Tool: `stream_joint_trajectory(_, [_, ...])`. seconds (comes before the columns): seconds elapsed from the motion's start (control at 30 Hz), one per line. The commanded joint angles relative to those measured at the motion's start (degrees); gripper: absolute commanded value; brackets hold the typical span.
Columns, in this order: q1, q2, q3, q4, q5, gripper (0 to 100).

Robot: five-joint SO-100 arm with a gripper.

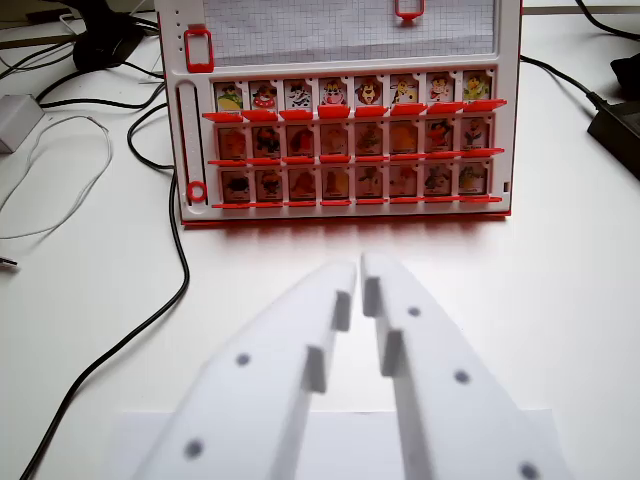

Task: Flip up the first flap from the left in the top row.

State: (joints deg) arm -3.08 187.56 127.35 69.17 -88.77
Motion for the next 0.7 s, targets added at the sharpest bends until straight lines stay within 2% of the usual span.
stream_joint_trajectory(0.0, [-1.05,-0.18,-3.69,0.0,-0.35,0])
stream_joint_trajectory(0.53, [-1.93,-1.93,-3.96,-1.05,-0.88,0])
stream_joint_trajectory(0.67, [-1.85,-10.55,-9.14,-2.99,-0.09,0])
